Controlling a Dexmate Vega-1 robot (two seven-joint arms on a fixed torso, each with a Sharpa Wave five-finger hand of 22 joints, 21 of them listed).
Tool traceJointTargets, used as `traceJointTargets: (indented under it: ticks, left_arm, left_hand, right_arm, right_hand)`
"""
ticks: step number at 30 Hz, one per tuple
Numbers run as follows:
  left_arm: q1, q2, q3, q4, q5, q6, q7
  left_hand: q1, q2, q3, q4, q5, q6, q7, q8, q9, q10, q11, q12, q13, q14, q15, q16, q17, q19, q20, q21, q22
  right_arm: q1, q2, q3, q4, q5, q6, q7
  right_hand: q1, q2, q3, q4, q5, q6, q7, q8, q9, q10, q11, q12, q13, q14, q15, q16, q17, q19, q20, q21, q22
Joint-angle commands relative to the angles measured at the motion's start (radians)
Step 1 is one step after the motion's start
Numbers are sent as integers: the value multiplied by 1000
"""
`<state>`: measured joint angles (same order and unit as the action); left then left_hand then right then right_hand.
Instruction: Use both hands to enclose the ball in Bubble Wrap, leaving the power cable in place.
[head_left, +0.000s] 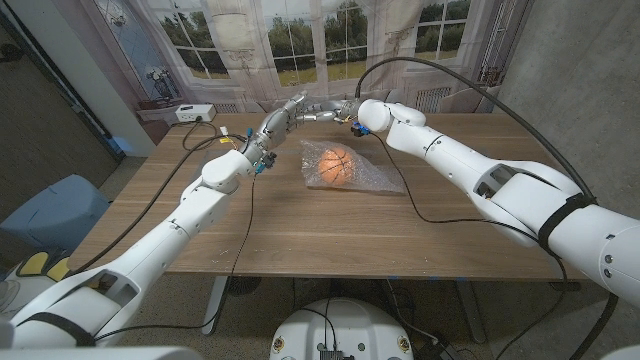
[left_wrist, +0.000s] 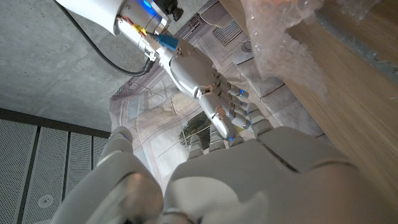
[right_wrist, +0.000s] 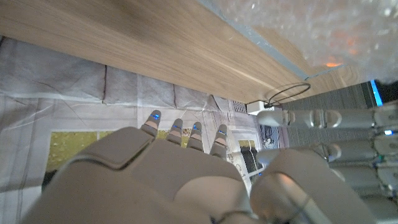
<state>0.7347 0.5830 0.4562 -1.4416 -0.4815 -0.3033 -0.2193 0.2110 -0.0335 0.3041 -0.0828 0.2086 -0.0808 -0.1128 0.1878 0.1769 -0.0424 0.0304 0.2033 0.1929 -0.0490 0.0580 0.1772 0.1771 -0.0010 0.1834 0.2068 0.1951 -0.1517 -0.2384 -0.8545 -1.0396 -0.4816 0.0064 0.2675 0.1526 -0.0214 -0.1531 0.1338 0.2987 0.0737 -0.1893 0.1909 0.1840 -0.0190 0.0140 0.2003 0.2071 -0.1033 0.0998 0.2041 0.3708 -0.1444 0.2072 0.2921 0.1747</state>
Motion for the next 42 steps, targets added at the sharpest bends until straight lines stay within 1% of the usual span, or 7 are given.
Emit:
traceJointTargets:
  ticks: [1,10,15,19,30,36,42]
  left_arm:
    - [65,41,-63,-58,12,-44,73]
    - [152,95,-139,-141,32,-68,151]
    - [209,116,-192,-178,17,-80,188]
    - [247,130,-232,-200,9,-91,211]
    - [299,153,-290,-213,-22,-99,210]
    - [318,165,-312,-204,-47,-100,194]
    - [328,172,-324,-197,-61,-98,186]
  left_hand:
    - [-1,7,-6,1,3,-12,-11,-6,3,-20,0,-3,2,-40,-1,-4,0,-28,-2,-7,1]
    - [-6,9,-12,3,4,-42,-25,-11,2,-58,-8,-12,2,-88,16,-9,1,-77,-5,-18,2]
    - [-18,7,-22,7,7,-59,-37,-10,2,-95,-12,-17,2,-135,21,-10,2,-132,-9,-26,3]
    - [-43,-2,-42,18,15,-77,-51,-9,1,-139,-21,-18,-1,-194,21,-8,4,-208,-23,-29,4]
    - [-52,-3,-49,24,18,-80,-58,-8,1,-146,-25,-15,-1,-209,15,-6,4,-212,-16,-22,5]
    - [-56,-2,-52,26,20,-82,-61,-8,1,-148,-26,-14,-2,-213,7,-4,4,-214,-22,-19,5]
    - [-59,-2,-54,28,22,-84,-62,-8,1,-149,-27,-12,-2,-214,5,-2,4,-210,-22,-15,5]
  right_arm:
    - [-34,-60,91,-108,70,-59,-107]
    - [-88,-109,136,-210,92,-137,-131]
    - [-129,-138,167,-273,117,-172,-138]
    - [-165,-157,197,-316,149,-191,-144]
    - [-275,-207,278,-438,240,-199,-186]
    - [-363,-229,341,-514,292,-176,-256]
    - [-449,-244,408,-579,364,-203,-297]
  right_hand:
    - [-8,24,-4,4,8,12,-6,10,2,6,1,10,2,-5,-7,6,-2,5,3,-4,2]
    - [-4,28,-4,1,10,16,-6,11,2,11,2,11,2,-6,-6,6,-5,6,3,-8,2]
    - [-2,30,-3,0,11,18,-5,11,2,11,0,11,1,-8,-6,5,-7,6,4,-10,2]
    - [0,32,-3,-1,13,22,-6,12,2,11,0,10,1,-8,-5,5,-9,6,4,-12,2]
    - [6,36,-4,-5,15,32,-6,14,2,18,2,13,1,-3,-2,8,-14,7,4,-18,2]
    - [11,40,-3,-8,17,41,-1,16,1,24,3,14,1,2,-1,9,-18,15,1,-19,2]
    - [21,46,-3,-14,20,51,-1,16,1,47,3,21,0,49,1,27,-27,37,4,-20,4]
